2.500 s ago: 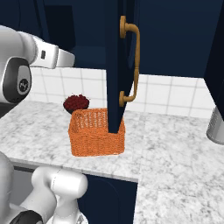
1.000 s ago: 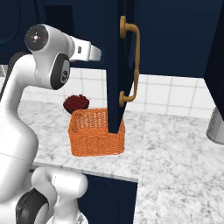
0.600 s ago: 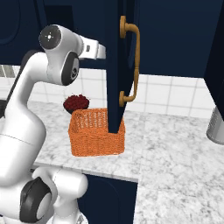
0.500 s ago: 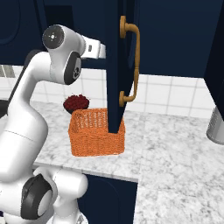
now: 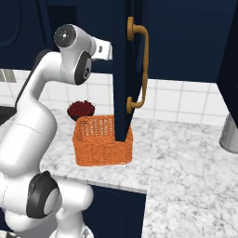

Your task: Open the cabinet, pick up the bread from the cabinet and place it in the basket. Then move the basket to the dining counter.

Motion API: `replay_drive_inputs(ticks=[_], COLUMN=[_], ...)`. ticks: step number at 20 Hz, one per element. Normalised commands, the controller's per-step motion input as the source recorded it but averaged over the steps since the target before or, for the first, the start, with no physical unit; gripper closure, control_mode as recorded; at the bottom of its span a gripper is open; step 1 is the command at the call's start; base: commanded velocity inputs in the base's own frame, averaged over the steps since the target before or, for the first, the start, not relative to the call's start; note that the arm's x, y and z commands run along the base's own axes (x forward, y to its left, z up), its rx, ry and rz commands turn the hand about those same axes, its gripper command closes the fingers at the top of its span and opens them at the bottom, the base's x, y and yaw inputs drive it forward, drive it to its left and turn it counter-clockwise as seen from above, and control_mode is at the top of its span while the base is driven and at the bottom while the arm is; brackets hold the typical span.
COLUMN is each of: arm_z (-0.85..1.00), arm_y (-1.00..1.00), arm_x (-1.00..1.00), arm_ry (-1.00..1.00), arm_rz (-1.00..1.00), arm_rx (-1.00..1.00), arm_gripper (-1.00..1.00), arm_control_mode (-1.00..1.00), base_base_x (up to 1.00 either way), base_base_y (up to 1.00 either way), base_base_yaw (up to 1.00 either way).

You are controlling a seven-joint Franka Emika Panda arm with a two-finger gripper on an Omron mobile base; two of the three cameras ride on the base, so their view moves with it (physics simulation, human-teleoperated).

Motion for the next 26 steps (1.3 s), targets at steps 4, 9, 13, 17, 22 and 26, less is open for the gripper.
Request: replay_drive_inputs(ticks=[4, 9, 13, 17, 22, 26], arm_z=[-0.09, -0.08, -0.01, -0.01, -0.1, -0.1], arm_y=[-0.01, -0.01, -0.1, -0.17, -0.06, 0.0], arm_x=[0.33, 0.33, 0.29, 0.31, 0.28, 0.32], arm_ry=[0.0, 0.0, 0.0, 0.01, 0.01, 0.0], arm_rz=[0.0, 0.0, 0.0, 0.0, 0.0, 0.0], arm_rx=[0.0, 0.0, 0.0, 0.0, 0.0, 0.0], arm_gripper=[-1.0, -1.0, -1.0, -1.0, -1.0, -1.0], arm_control_mode=[-1.0, -1.0, -1.0, -1.0, -1.0, -1.0], base_base_x=[0.0, 0.0, 0.0, 0.0, 0.0, 0.0], base_base_y=[0.0, 0.0, 0.0, 0.0, 0.0, 0.0], base_base_yaw=[0.0, 0.0, 0.0, 0.0, 0.0, 0.0])
